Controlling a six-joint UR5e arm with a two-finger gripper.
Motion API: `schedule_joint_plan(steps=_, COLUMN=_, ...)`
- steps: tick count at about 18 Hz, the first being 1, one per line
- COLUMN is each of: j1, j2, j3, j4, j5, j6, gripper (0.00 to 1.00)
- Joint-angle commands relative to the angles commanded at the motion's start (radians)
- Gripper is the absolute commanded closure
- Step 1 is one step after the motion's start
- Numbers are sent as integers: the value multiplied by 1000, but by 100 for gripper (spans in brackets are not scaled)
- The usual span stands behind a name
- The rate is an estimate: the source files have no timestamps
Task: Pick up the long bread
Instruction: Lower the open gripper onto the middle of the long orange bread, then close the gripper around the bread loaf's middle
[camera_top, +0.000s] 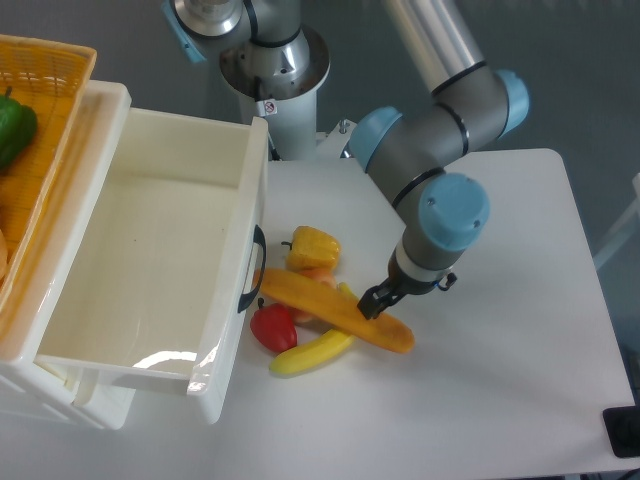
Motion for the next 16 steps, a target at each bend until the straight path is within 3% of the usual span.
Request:
schedule_joint_plan(steps=7, j1=-15, j2=-31, j3=2, j4=37, j5=-14, j6=-87, gripper=0)
schedule_joint_plan(steps=16, j1=-38, j2=-57, j3=2, j4=91, j5=-9, j6=-84, gripper=0)
